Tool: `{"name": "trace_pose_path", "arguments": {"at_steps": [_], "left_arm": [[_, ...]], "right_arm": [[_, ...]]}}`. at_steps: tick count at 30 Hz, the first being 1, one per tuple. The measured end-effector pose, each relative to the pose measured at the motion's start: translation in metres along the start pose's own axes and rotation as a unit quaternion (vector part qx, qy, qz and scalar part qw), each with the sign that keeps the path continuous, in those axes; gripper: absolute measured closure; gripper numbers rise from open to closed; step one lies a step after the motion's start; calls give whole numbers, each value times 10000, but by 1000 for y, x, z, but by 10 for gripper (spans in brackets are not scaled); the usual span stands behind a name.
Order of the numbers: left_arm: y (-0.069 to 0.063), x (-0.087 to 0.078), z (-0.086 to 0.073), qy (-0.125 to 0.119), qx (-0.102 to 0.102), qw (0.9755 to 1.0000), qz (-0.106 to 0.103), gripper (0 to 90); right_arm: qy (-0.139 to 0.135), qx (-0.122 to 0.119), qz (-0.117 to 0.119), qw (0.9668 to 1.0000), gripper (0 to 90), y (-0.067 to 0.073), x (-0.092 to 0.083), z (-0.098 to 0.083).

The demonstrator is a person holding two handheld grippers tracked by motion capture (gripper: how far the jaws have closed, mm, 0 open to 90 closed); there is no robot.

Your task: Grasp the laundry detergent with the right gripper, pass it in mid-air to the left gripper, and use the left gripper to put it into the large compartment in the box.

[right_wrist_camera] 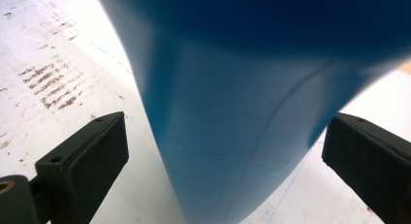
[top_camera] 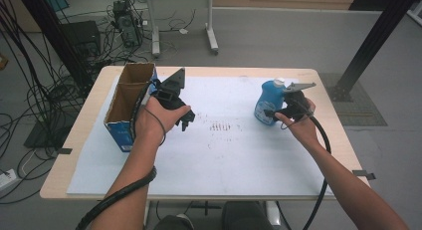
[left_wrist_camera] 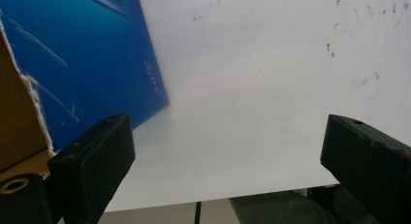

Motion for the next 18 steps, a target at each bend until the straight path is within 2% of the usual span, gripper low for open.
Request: {"name": "trace_pose_path", "arguments": {"at_steps": [9,18], "left_arm": [[-1,1,0,21,-2,10000,3,58],[-2,1,0,29,22,10000,7,58]], "right_arm": [[-10,36,-28,10000,27,0,1,0],[-27,53,-8,10000,67,0,2,0]]}}
Point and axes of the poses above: each handheld gripper's, and its own axes: x roughly forward along the jaws, z roughly out of its top, y roughly to its left, the point moved 8 cm from there along x, roughly forward along the jaws, and after that the axes turned 4 degrees about -z, right-handed, at the moved point
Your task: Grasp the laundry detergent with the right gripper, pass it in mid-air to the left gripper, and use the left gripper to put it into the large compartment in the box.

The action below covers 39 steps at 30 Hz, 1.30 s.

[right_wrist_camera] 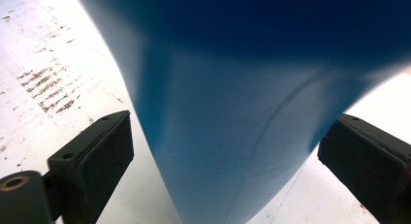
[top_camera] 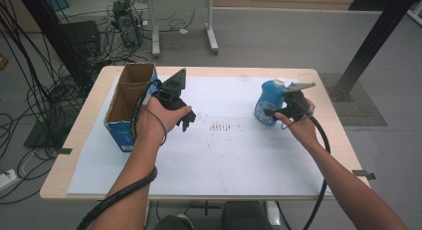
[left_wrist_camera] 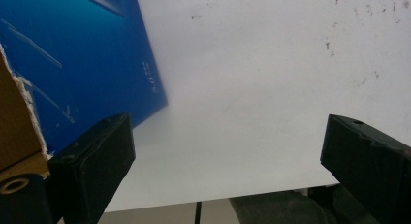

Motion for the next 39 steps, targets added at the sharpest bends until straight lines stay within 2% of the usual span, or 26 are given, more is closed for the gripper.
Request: {"name": "trace_pose_path", "arguments": {"at_steps": [12,28,39], "left_arm": [[-2,4,1,17,15,10000,-20,58],[-3,4,1,18,20,10000,-22,58],[0,3,0,10,-7,10000,-27,58]], "right_arm": [[-8,-29,31,10000,169,0,5,-4],[-177,-318,20,9993,373,5,6,1],[-196,-230,94,9995,401,6,6,1]]}}
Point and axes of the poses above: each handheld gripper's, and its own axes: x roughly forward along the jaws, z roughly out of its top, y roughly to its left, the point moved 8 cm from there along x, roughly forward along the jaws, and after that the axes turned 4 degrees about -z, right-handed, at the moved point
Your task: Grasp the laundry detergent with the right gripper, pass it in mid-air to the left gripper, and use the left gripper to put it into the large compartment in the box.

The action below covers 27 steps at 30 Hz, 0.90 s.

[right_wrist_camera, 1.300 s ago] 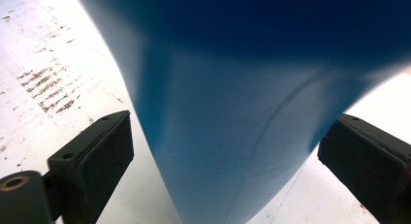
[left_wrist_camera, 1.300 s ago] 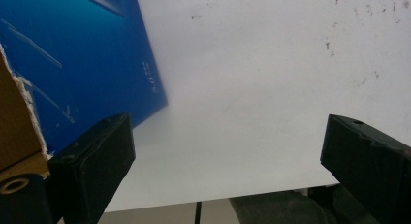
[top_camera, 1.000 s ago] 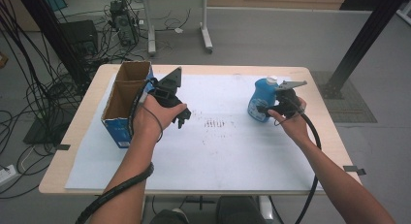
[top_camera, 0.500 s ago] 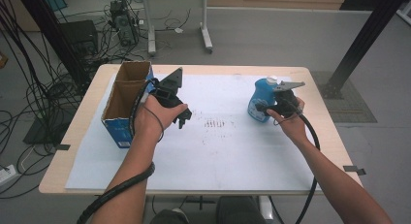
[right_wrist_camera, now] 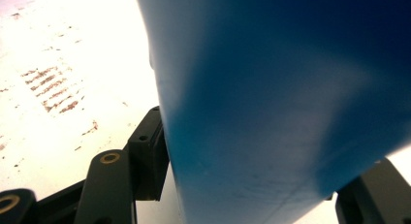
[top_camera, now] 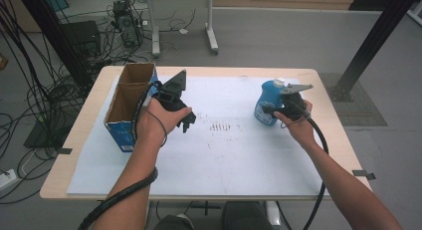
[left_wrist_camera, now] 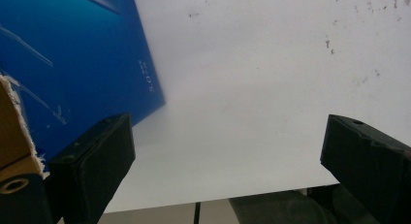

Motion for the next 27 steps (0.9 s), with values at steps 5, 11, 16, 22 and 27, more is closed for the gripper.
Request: {"name": "trace_pose_path", "arguments": {"at_steps": [5,11,16,22,27], "left_arm": [[0,-1,0,-21,15,10000,-11,57],[1,-2,-1,-24,17,10000,-11,57],[3,-2,-3,-24,5,10000,-17,58],[4,-4,-4,-43,-13,10000,-6,58],[5,-6,-5,-72,-23,10000,4,58]], "right_arm": [[3,28,25,10000,406,0,0,0],[14,35,38,10000,408,0,0,0],[12,26,33,10000,408,0,0,0],[13,12,31,10000,408,0,0,0],[13,13,39,10000,408,0,0,0]]}}
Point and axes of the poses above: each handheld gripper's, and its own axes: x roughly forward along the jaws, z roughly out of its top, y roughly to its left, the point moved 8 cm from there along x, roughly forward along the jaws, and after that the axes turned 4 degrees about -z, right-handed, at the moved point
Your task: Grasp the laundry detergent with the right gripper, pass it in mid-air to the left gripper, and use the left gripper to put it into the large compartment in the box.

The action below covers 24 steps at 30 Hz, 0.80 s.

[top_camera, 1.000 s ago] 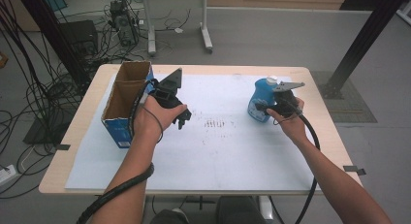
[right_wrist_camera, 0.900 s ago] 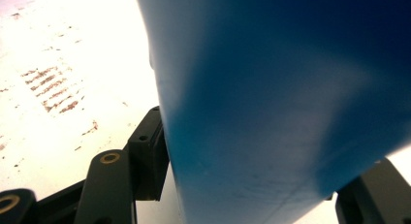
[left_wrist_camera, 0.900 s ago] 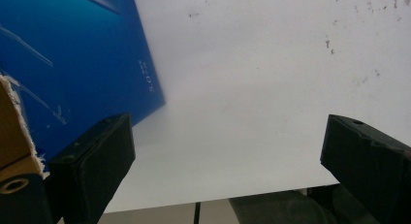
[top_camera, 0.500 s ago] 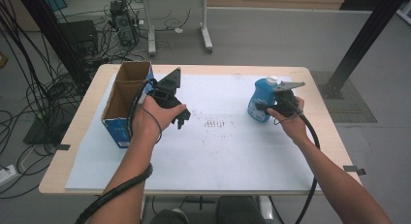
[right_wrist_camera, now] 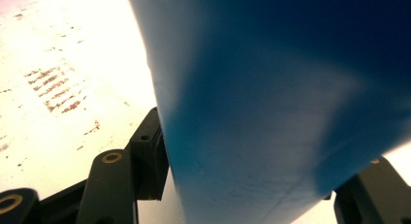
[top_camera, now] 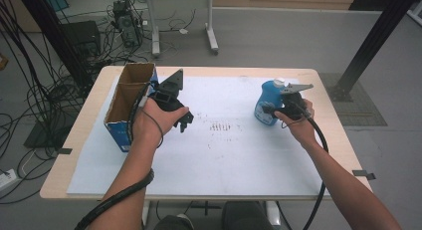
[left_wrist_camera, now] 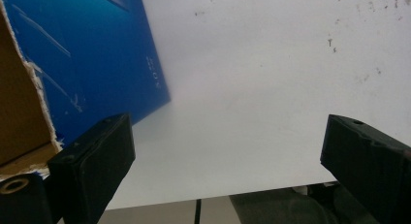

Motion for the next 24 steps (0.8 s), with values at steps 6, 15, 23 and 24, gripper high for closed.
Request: {"name": "trace_pose_path", "arguments": {"at_steps": [6,15,23,24], "left_arm": [[0,-2,0,-28,-16,10000,-6,57],[2,-1,-3,-31,-32,10000,-8,58],[4,-1,-5,-1,-41,10000,-3,58],[4,-1,-5,-17,-36,10000,0,58]], "right_arm": [[-4,0,3,10000,408,0,0,0],[-15,6,0,10000,410,0,0,0],[-22,19,20,10000,416,0,0,0],[-21,20,22,10000,418,0,0,0]]}}
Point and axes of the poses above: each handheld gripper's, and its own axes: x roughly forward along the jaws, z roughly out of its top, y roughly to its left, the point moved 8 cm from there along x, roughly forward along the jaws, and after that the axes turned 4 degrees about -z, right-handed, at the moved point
